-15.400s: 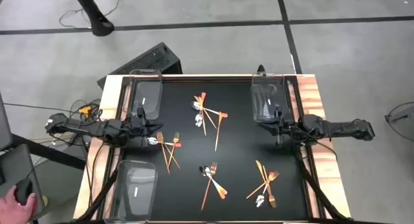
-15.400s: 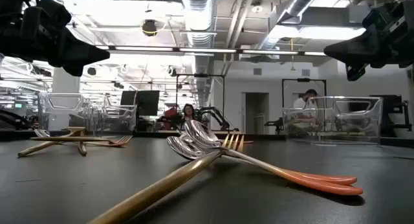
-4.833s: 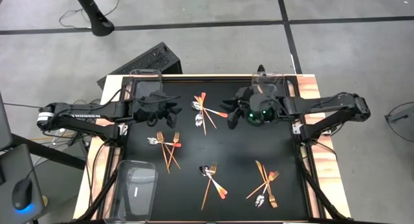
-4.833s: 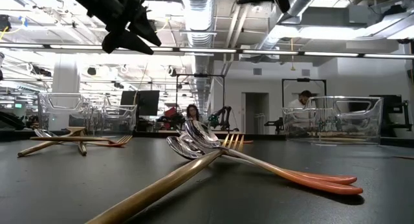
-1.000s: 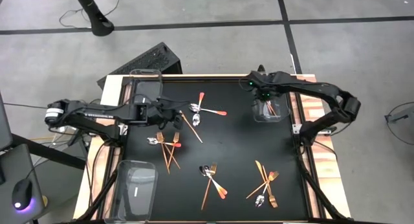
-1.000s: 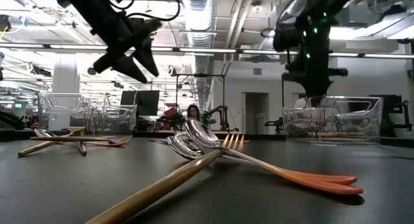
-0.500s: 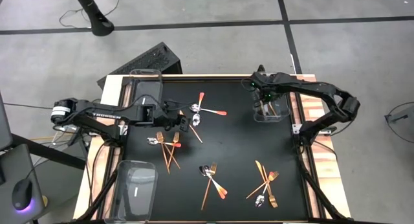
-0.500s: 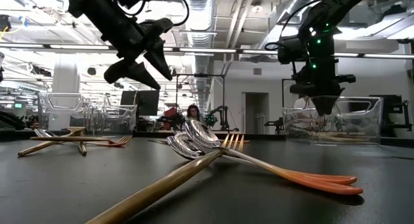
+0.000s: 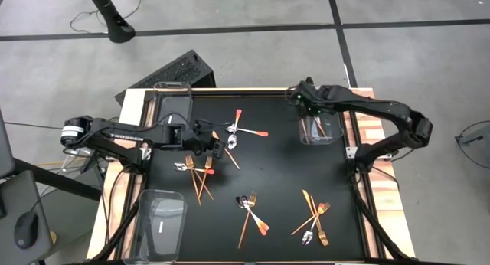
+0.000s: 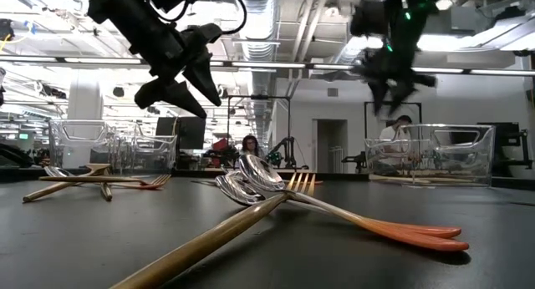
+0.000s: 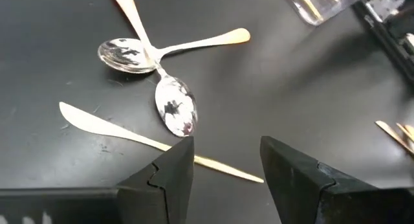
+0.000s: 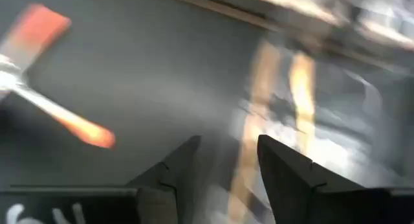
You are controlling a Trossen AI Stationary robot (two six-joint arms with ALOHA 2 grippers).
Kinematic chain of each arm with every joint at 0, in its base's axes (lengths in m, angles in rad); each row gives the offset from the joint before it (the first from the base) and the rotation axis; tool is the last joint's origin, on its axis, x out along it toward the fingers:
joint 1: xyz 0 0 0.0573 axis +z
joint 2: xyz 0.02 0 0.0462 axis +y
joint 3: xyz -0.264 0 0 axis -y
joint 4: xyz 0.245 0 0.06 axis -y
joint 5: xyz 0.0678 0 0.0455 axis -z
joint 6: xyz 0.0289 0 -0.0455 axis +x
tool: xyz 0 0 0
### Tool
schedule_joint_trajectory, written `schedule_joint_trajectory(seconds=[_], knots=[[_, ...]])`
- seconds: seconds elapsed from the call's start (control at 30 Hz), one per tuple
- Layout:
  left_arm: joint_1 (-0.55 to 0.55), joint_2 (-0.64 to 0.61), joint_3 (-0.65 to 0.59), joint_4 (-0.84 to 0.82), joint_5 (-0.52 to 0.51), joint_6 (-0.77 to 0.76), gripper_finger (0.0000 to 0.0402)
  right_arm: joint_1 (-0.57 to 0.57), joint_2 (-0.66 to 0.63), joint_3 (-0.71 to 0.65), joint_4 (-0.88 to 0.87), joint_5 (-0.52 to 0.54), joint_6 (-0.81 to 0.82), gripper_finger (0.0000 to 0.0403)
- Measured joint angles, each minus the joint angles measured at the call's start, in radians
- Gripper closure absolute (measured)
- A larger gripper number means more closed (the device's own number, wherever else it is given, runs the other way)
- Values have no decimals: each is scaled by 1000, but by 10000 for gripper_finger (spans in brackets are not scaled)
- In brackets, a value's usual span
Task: Sort silverware by color (type)
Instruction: Put the gold table knife into the top right transparent bin
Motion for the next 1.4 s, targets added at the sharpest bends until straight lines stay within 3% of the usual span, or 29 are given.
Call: schedule_joint_trajectory(seconds=[0.2, 0.6, 1.07, 1.2, 1.4], knots=[[31, -54, 0, -19, 39, 69, 245, 155, 146, 120, 146, -8, 23, 249], [74, -274, 1, -118, 36, 187, 246, 373, 617, 518, 158, -7, -65, 276], [74, -338, 0, -369, 38, 229, 246, 393, 1035, 988, 68, -123, -84, 284], [74, -338, 0, -400, 37, 254, 246, 383, 1116, 1071, 66, -194, -83, 285], [74, -338, 0, -422, 38, 254, 246, 382, 1170, 1130, -31, -188, -26, 285]])
